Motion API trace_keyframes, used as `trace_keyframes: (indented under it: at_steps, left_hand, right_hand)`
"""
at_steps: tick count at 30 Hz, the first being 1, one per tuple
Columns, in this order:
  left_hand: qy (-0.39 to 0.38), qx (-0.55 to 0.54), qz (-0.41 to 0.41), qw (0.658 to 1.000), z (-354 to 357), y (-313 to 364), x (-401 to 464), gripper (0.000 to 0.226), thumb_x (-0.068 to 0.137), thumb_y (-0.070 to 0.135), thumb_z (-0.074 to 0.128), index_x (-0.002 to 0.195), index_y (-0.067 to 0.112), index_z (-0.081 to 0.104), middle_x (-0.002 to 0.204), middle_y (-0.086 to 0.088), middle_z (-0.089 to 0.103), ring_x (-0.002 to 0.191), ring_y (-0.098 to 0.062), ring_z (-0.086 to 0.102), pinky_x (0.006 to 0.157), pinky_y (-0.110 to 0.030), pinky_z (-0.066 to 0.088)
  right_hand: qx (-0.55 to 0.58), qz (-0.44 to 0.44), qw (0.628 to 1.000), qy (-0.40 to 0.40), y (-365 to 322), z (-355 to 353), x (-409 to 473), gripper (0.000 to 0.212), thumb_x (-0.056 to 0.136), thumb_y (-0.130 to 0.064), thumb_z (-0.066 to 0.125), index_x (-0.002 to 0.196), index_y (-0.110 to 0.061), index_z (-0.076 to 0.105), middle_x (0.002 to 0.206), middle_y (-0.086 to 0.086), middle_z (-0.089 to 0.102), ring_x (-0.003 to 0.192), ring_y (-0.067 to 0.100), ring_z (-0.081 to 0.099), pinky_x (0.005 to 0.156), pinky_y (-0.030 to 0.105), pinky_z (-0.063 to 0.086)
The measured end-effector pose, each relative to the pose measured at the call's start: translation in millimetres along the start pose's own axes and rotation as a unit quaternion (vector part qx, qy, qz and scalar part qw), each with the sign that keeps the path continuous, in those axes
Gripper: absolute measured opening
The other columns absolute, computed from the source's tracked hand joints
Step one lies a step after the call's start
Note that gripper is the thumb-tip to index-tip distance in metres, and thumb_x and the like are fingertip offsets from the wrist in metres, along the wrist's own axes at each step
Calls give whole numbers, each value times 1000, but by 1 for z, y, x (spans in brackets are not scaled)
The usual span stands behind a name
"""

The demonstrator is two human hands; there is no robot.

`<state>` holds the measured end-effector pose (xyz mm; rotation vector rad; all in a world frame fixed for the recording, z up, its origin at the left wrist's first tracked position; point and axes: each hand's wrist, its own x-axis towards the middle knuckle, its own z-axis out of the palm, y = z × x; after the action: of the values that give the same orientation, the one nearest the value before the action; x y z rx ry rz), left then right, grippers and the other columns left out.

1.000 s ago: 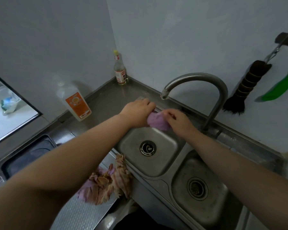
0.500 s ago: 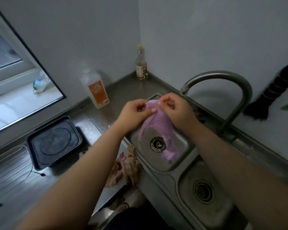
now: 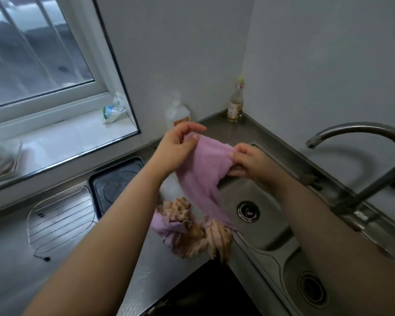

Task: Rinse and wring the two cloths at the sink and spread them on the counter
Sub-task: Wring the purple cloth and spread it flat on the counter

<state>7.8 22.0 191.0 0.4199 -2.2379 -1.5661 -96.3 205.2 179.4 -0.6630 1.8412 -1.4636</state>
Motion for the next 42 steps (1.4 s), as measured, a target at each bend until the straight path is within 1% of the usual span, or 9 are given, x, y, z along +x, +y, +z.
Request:
trace_keyframes:
  at_steps: [6, 9, 13, 19, 24, 27, 33, 38, 42]
  left_hand:
    - [7, 242, -25, 970, -59, -31, -15, 31, 99, 17, 40, 119, 25, 61, 122, -3, 63, 113, -21, 55, 99, -35, 41]
    - [-14, 47, -57, 997, -74, -34, -31, 43, 101, 45, 36, 123, 19, 62, 124, -8, 63, 116, -23, 57, 106, -41, 40]
    - [-52, -28, -68, 996, -90, -29, -44, 43, 94, 53, 45, 78, 19, 65, 60, 10, 63, 53, -2, 54, 56, -25, 44]
    - [66, 165, -50, 983, -127, -47, -34, 34, 94, 35, 58, 62, 21, 57, 56, 3, 52, 54, -10, 43, 56, -29, 35]
    - [217, 125, -25, 968, -148, -49, -36, 18, 99, 21, 50, 87, 12, 60, 72, 2, 57, 65, -5, 48, 57, -12, 35]
    - [304, 108, -44, 946, -179, -57, -36, 19, 101, 16, 44, 95, 11, 61, 88, 0, 61, 82, -16, 55, 69, -24, 38]
    - [356, 244, -115, 895, -212, -86, -49, 21, 101, 15, 38, 102, 12, 59, 90, -1, 57, 83, -22, 48, 71, -31, 33]
    - [398, 51, -153, 903, -217, -99, -48, 30, 98, 2, 31, 101, 17, 57, 86, 3, 52, 76, -11, 48, 63, -21, 38]
    - [422, -75, -181, 885, -225, -109, -52, 47, 80, -11, 26, 72, 25, 56, 69, -2, 45, 62, -15, 38, 55, -27, 28]
  right_hand:
    - [-24, -133, 989, 53, -25, 65, 13, 9, 91, -13, 63, 94, -15, 54, 85, 9, 61, 73, 11, 58, 63, 21, 50]
    - [-70, -170, 982, -34, -39, 102, 23, 10, 90, -7, 63, 93, -16, 59, 87, 1, 64, 76, 6, 60, 69, 18, 48]
    - [-104, -182, 975, -70, -43, 136, 41, 17, 90, -3, 62, 99, -18, 63, 100, 5, 69, 92, 5, 65, 84, 20, 51]
    - [-81, -76, 994, -11, -43, 177, 49, 25, 93, -24, 61, 112, -14, 50, 91, 9, 68, 83, 10, 63, 76, 25, 52]
    - [-284, 3, 949, -139, -22, 182, 68, 45, 88, -56, 55, 81, -11, 59, 72, 2, 54, 66, 14, 50, 63, 29, 40]
    - [-353, 65, 920, -156, 2, 170, 74, 57, 83, -73, 45, 71, -18, 51, 67, 1, 48, 63, 15, 45, 63, 32, 37]
    - [-407, 67, 898, -154, 12, 154, 85, 29, 92, -45, 55, 83, -17, 57, 82, 2, 58, 77, 17, 55, 68, 32, 43]
    - [-474, -30, 877, -77, -9, 153, 93, 35, 81, -52, 64, 88, -18, 56, 85, -2, 62, 78, 17, 58, 67, 34, 45]
    - [-297, -60, 944, -128, -23, 152, 97, 23, 84, -24, 63, 71, -12, 49, 69, 1, 48, 64, 13, 44, 62, 32, 36]
